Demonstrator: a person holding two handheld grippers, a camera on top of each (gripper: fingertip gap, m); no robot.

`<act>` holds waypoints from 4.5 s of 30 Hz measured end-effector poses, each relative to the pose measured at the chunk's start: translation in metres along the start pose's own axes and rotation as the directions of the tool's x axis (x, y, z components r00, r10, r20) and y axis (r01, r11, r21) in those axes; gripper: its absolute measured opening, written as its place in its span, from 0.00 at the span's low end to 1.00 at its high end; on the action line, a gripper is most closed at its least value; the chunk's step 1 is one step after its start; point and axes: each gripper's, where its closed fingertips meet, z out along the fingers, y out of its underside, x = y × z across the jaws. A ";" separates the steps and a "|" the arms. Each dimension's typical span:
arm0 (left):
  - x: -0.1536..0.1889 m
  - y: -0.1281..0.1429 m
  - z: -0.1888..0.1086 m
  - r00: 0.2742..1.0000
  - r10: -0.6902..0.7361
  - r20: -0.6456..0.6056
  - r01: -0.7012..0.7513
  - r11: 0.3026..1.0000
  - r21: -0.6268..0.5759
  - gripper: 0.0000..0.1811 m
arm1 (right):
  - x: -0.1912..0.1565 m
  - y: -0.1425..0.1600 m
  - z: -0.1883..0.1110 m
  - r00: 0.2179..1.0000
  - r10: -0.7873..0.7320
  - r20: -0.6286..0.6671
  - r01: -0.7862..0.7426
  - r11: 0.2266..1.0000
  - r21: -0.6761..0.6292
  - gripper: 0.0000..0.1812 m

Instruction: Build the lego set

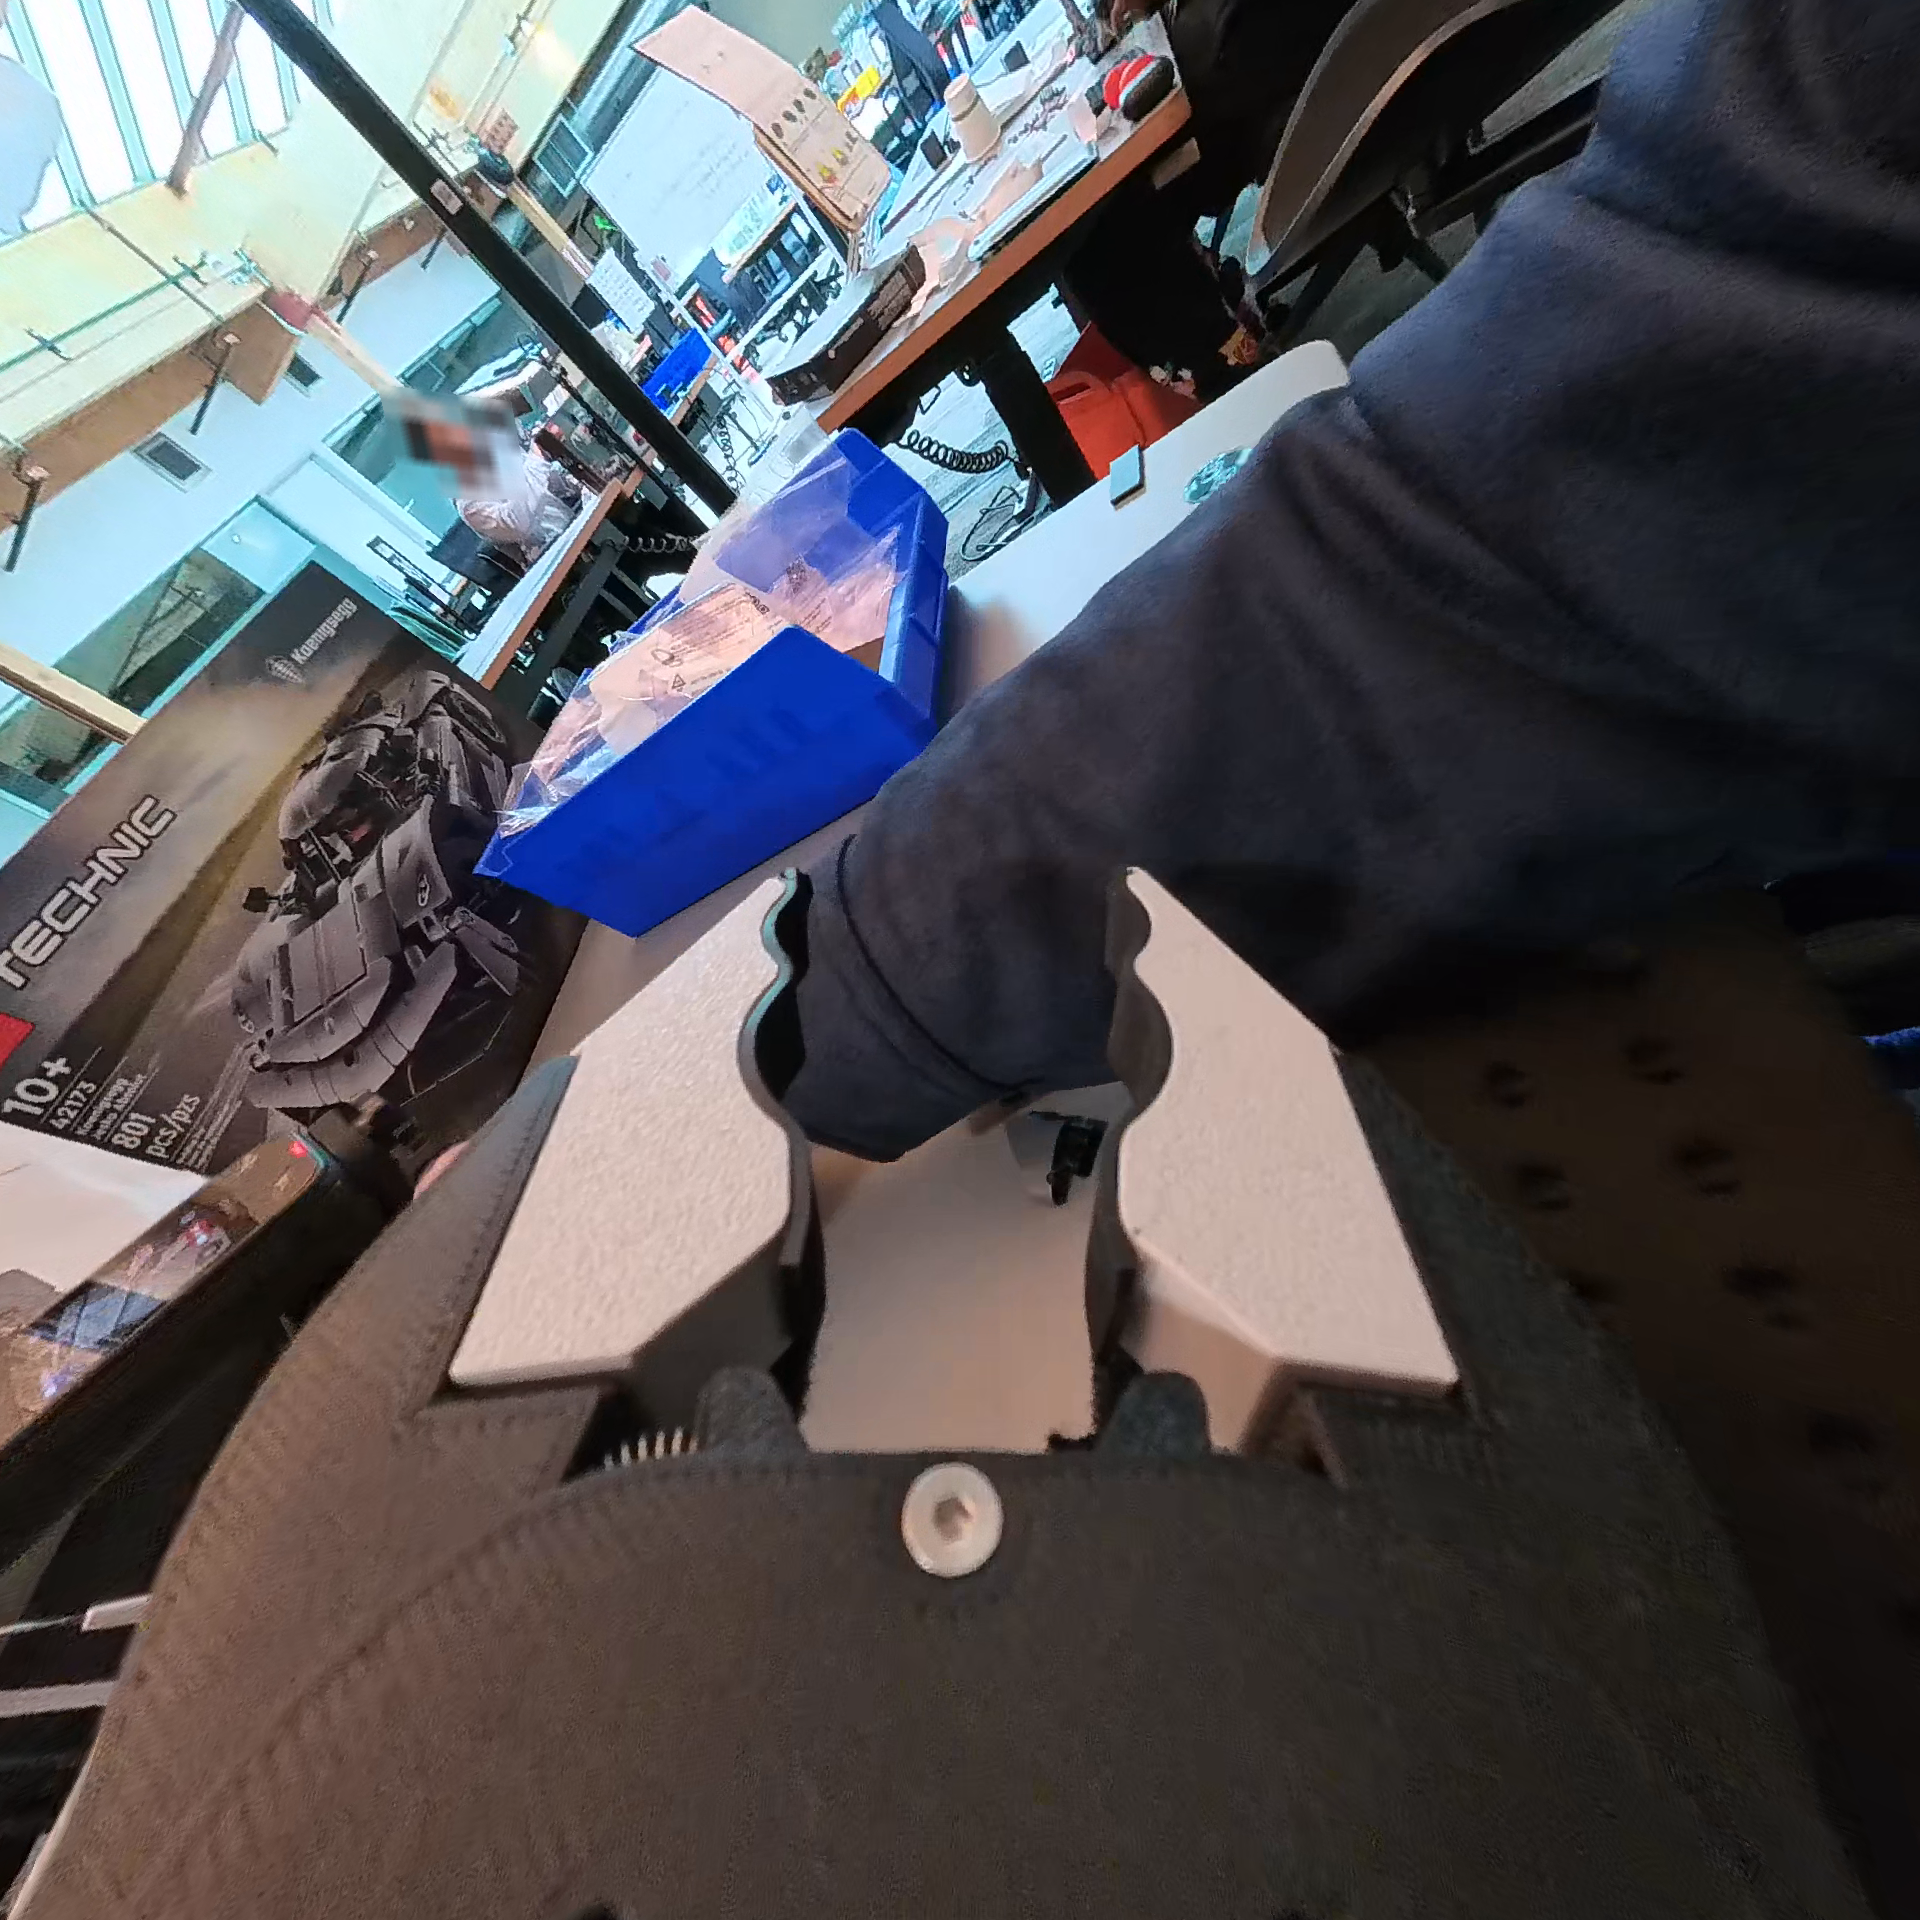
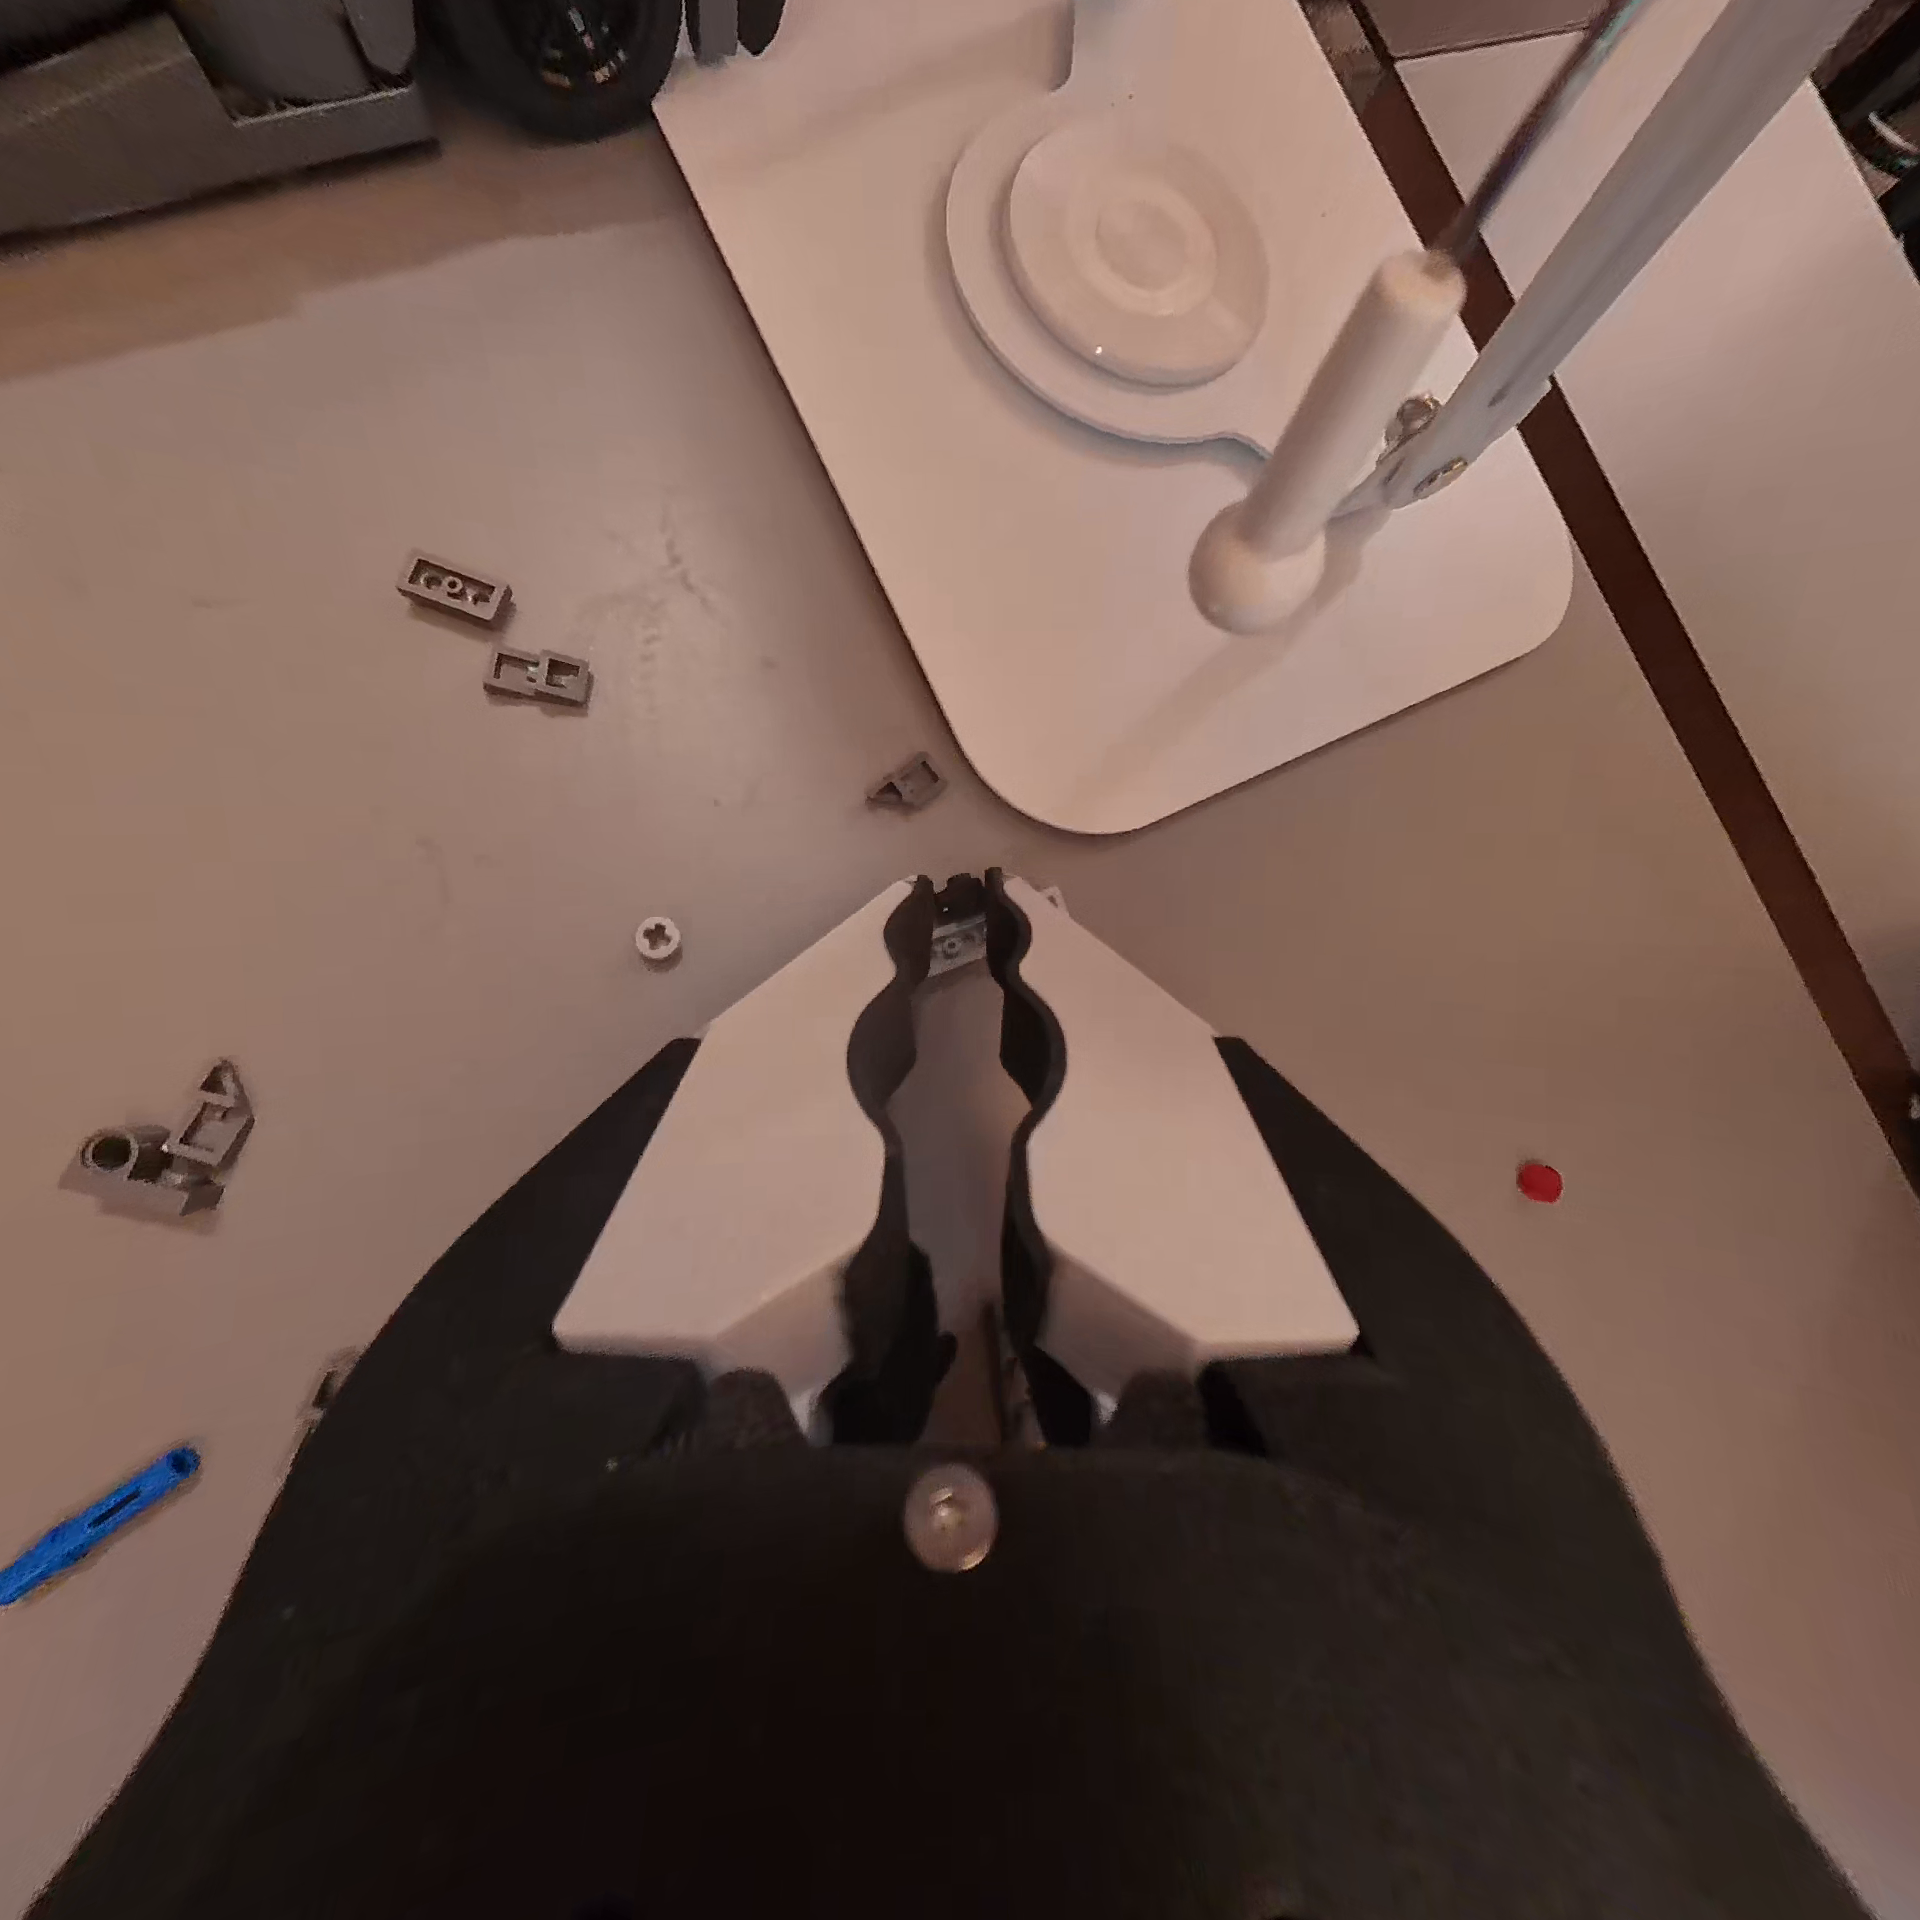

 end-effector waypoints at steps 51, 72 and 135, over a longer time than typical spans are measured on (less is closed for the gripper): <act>-0.107 0.120 -0.027 0.961 0.185 0.205 -0.106 0.933 -0.343 0.03 | -0.087 0.004 -0.159 0.661 0.132 0.738 -0.426 0.876 0.225 0.04; -0.083 0.140 -0.016 0.997 0.021 0.069 0.004 0.938 -0.346 0.03 | 0.060 0.018 -0.264 0.937 0.345 0.050 -0.290 0.693 0.660 0.06; -0.099 0.160 -0.026 0.978 -0.183 0.102 0.208 0.901 -0.380 0.05 | 0.099 0.050 -0.289 0.833 0.521 -0.184 -0.265 0.669 0.694 0.11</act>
